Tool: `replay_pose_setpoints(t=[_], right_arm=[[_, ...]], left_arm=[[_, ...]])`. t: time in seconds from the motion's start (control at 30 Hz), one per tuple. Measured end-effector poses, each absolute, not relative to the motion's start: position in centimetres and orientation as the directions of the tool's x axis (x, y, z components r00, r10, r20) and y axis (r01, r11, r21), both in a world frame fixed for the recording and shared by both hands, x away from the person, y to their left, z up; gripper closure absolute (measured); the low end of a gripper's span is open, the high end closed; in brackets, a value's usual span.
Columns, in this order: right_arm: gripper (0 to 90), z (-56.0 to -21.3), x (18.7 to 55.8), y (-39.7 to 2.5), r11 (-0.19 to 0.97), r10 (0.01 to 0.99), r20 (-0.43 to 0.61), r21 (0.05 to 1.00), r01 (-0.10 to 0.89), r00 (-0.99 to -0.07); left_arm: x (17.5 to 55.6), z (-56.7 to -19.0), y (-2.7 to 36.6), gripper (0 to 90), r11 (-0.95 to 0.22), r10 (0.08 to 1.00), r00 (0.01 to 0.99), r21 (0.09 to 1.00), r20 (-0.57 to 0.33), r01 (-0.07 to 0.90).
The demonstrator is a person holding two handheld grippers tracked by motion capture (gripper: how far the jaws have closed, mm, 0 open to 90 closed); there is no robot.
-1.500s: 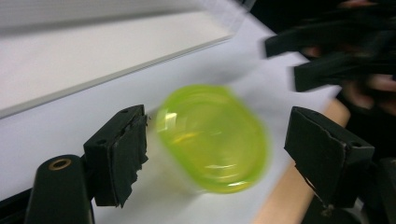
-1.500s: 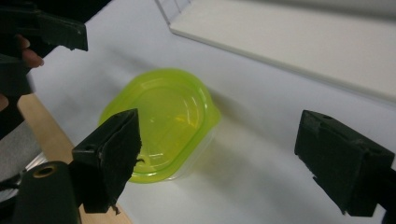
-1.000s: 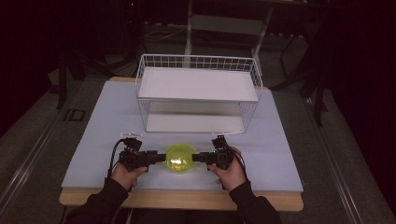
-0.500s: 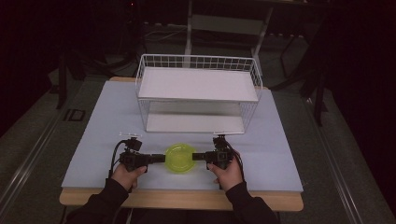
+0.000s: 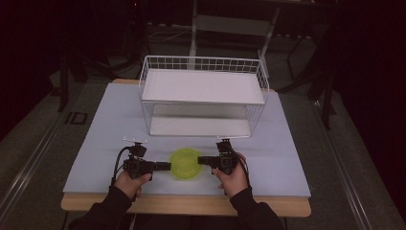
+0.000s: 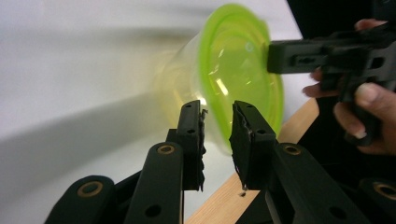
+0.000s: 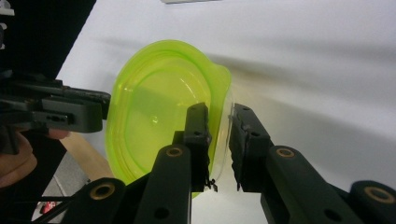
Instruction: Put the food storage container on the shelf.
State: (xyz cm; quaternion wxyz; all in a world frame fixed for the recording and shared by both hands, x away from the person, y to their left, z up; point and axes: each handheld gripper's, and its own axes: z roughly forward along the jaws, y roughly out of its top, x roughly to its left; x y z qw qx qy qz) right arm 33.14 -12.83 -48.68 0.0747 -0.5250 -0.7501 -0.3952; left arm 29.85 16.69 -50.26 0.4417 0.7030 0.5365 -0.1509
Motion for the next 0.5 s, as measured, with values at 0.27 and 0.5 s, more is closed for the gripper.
replay_pose_setpoints(t=[0.27, 0.5], right_arm=[[80.0, -48.2, 32.7, -12.6, 0.158, 0.722, 0.519, 0.52, 0.84, -0.458], [80.1, -47.4, 32.1, -12.4, 0.172, 0.722, 0.492, 0.554, 0.815, -0.487]], left_arm=[[29.6, -50.2, 16.1, 79.4, -0.003, 0.647, 0.333, 0.435, -0.686, 0.9], [29.8, -49.1, 16.3, 82.4, 0.004, 0.644, 0.341, 0.449, -0.685, 0.894]])
